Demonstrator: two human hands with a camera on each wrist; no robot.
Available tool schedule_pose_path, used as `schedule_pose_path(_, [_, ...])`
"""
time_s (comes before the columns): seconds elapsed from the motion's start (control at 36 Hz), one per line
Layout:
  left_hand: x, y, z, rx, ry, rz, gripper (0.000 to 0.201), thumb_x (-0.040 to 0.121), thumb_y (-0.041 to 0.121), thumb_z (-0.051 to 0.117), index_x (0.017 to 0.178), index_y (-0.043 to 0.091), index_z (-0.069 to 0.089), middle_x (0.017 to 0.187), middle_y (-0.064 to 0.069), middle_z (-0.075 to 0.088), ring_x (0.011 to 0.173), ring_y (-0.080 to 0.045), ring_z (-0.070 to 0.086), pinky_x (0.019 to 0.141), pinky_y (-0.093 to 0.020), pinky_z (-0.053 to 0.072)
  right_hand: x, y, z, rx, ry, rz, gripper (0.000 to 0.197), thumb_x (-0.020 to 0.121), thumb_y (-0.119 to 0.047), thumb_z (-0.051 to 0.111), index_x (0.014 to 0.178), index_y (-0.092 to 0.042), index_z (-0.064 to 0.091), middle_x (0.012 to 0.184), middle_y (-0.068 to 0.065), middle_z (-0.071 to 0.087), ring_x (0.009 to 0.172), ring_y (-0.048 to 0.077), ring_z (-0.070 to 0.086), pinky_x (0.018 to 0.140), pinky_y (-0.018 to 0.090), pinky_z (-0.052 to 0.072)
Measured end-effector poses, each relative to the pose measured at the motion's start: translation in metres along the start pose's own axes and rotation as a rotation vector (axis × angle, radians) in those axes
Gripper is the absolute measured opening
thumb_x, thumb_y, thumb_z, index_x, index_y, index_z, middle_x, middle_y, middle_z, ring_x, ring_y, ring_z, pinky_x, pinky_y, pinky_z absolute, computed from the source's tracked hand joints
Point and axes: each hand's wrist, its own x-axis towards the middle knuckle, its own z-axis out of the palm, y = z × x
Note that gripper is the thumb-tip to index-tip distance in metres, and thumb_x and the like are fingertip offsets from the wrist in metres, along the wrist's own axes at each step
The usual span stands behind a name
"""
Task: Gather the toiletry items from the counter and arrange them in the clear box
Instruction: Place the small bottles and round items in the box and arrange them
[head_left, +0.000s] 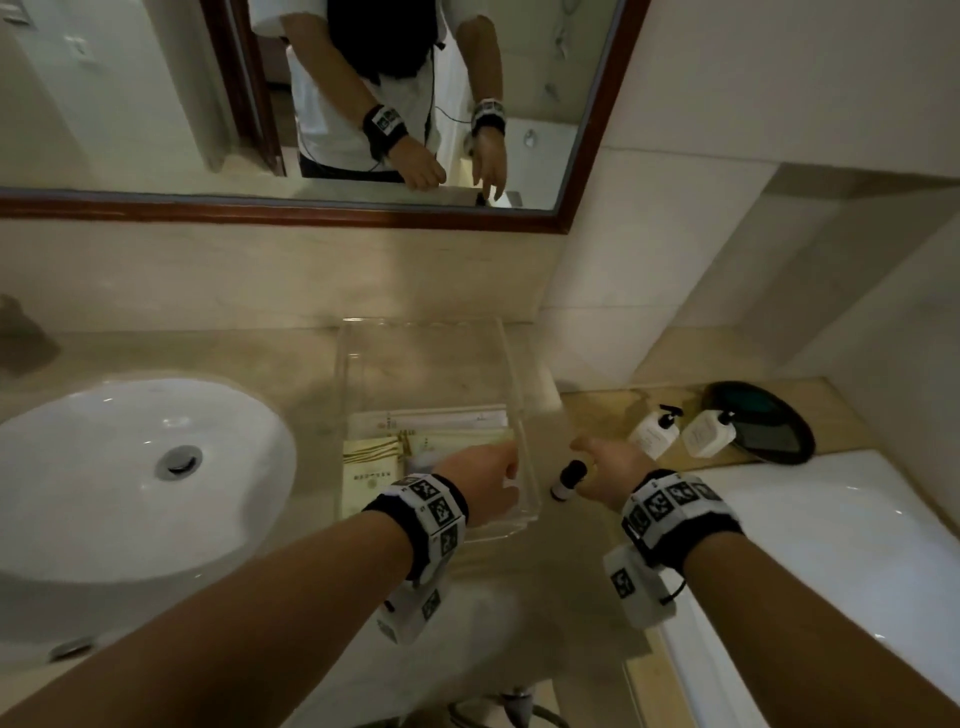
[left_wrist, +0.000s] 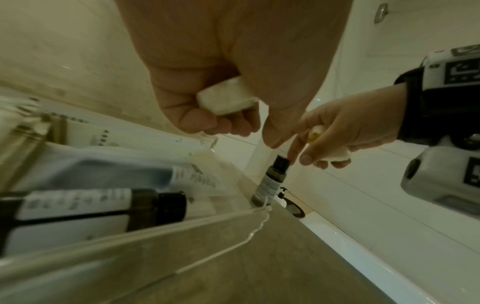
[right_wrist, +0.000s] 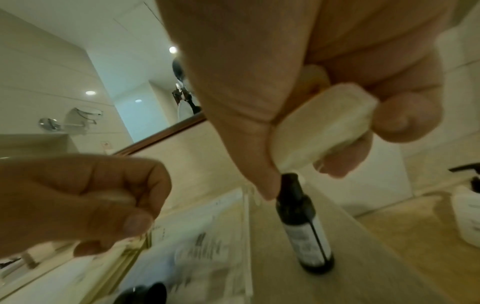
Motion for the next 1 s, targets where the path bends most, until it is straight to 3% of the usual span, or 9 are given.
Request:
schedule_pose_path(0.06, [0.002,0.006,0.003,-0.009,-0.026,0.001,0.023,0.091,0.027,0.054,0.111,0.02,0.048,0.11,-0.004,0.059,0.095,-0.025,0.056,0.08,-0.034,0.046,0.003,-0.002,0.009,0.032,0.018,0.007,0.054,0.09,-0.024,0.057,0.141,-0.021,0.038,0.138,0.008,0.051,0.12,0.025,0.054,0.09,0.03,0.048])
schedule_pose_path(0.11, [0.002,0.009,0.003,-0.016,-0.028,0.008,0.031,0.091,0.024,0.053,0.121,0.019,0.046,0.117,-0.004,0.059,0.103,-0.026,0.057,0.085,-0.035,0.048,0.006,-0.005,0.015,0.039,0.067,0.008,0.04,0.091,-0.02,0.055,0.13,-0.013,0.049,0.124,0.012,0.059,0.1,0.025,0.058,0.075,0.027,0.046])
schedule_pose_path(0.22, [0.004,0.005,0.003,-0.043,-0.031,0.004,0.042,0.091,0.025,0.056,0.13,0.02,0.041,0.117,-0.003,0.06,0.103,-0.024,0.058,0.084,-0.034,0.047,0.011,-0.004,0.021,0.086,0.159,0.001,0.021,0.093,-0.018,0.052,0.108,-0.004,0.057,0.099,0.016,0.064,0.075,0.022,0.049,0.063,0.027,0.04])
schedule_pose_path(0.44, [0.011,0.003,0.001,-0.119,0.039,-0.021,0.053,0.087,0.034,0.063,0.133,0.024,0.04,0.106,0.003,0.063,0.09,-0.016,0.056,0.075,-0.026,0.042,0.002,0.0,-0.003,0.185,0.172,-0.159,0.025,0.085,-0.031,0.064,0.106,-0.017,0.063,0.102,0.005,0.066,0.091,0.023,0.06,0.074,0.032,0.049])
schedule_pose_path(0.58, [0.016,0.01,0.0,-0.15,0.06,-0.003,0.047,0.082,0.041,0.066,0.123,0.026,0.05,0.104,0.002,0.066,0.092,-0.02,0.061,0.075,-0.029,0.046,-0.012,-0.021,-0.013,0.275,0.18,-0.342,0.023,0.082,-0.022,0.069,0.104,-0.013,0.068,0.1,0.002,0.069,0.086,0.017,0.058,0.068,0.025,0.043])
schedule_pose_path(0.64, [0.016,0.01,0.001,-0.153,0.073,0.011,0.038,0.083,0.038,0.063,0.119,0.025,0.056,0.102,-0.001,0.067,0.093,-0.022,0.062,0.074,-0.029,0.046,-0.013,-0.027,-0.011,0.283,0.159,-0.387,0.022,0.082,-0.02,0.069,0.102,-0.013,0.068,0.093,-0.001,0.067,0.084,0.014,0.056,0.063,0.012,0.04])
schedule_pose_path(0.78, [0.013,0.0,-0.001,-0.197,0.102,-0.025,0.034,0.083,0.038,0.065,0.112,0.023,0.058,0.101,-0.002,0.067,0.093,-0.022,0.062,0.073,-0.028,0.045,-0.009,-0.032,-0.007,0.354,0.159,-0.406,0.025,0.083,-0.017,0.069,0.108,-0.013,0.066,0.085,-0.005,0.057,0.068,0.004,0.047,0.06,0.001,0.036])
schedule_pose_path(0.89, [0.007,-0.013,-0.005,-0.232,0.141,-0.04,0.03,0.082,0.042,0.067,0.103,0.024,0.055,0.098,-0.001,0.066,0.085,-0.021,0.06,0.069,-0.03,0.048,-0.003,-0.034,-0.002,0.229,0.101,-0.311,0.037,0.085,-0.031,0.067,0.12,-0.022,0.059,0.1,-0.002,0.061,0.079,0.007,0.05,0.057,0.006,0.032])
schedule_pose_path(1.0, [0.002,-0.021,-0.005,-0.251,0.14,-0.009,0.034,0.081,0.04,0.069,0.106,0.024,0.053,0.101,-0.003,0.067,0.09,-0.024,0.062,0.073,-0.033,0.05,0.004,-0.043,0.017,0.132,0.034,-0.324,0.027,0.082,-0.027,0.068,0.108,-0.022,0.061,0.092,-0.003,0.06,0.085,0.017,0.056,0.068,0.024,0.039])
